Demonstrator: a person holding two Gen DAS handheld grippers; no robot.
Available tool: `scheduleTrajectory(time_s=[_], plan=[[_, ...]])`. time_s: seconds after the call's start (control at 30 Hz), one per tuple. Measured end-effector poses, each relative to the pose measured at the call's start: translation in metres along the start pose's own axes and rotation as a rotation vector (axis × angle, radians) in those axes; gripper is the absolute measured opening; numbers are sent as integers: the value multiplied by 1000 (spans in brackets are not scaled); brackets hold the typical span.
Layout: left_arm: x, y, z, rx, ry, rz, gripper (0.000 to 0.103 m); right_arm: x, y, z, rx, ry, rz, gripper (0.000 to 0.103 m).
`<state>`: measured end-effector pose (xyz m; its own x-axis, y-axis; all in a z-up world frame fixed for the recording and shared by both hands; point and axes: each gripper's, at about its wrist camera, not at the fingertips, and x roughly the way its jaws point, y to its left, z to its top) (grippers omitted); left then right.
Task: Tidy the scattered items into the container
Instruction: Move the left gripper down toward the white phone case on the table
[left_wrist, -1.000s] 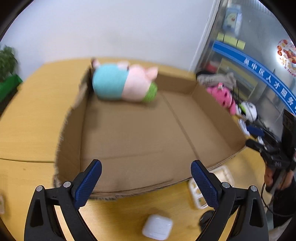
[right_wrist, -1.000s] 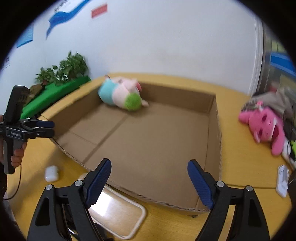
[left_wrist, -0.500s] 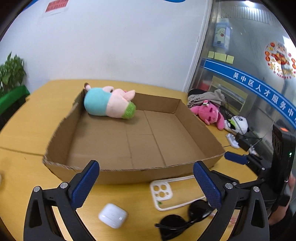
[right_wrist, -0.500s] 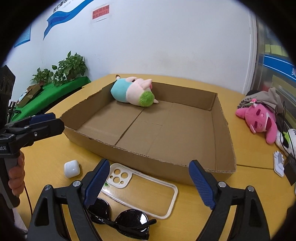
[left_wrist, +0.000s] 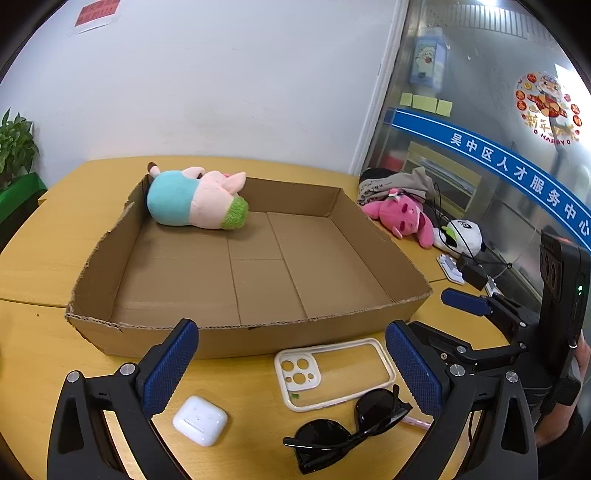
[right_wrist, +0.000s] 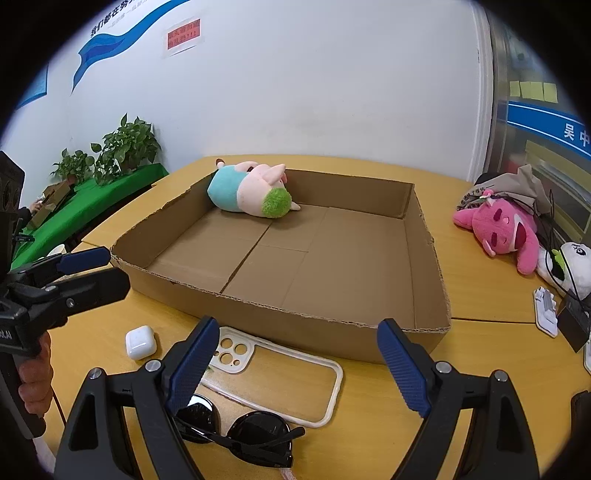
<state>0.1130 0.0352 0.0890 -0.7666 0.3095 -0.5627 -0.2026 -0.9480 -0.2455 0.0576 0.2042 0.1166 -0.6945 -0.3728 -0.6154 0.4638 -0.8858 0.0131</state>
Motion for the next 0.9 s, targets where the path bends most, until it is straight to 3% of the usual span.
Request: scheduleTrajectory(time_s=[0.17, 0.47, 0.63, 0.77, 0.9], plan=[[4, -7, -5, 11, 26, -28, 103, 0, -2, -2, 10, 5, 3, 88], [10, -5, -11, -6, 68, -7, 103, 3, -11, -13, 30, 27, 2, 88], [27, 2, -19, -31, 133, -17, 102, 11, -34, -29, 80, 90, -18, 88], [50, 5, -31, -68, 213, -23, 97, 20, -46, -42, 124, 138, -9, 88], [81, 8, -40, -118, 322, -19, 80, 39, -45, -51, 126, 188, 5, 88]])
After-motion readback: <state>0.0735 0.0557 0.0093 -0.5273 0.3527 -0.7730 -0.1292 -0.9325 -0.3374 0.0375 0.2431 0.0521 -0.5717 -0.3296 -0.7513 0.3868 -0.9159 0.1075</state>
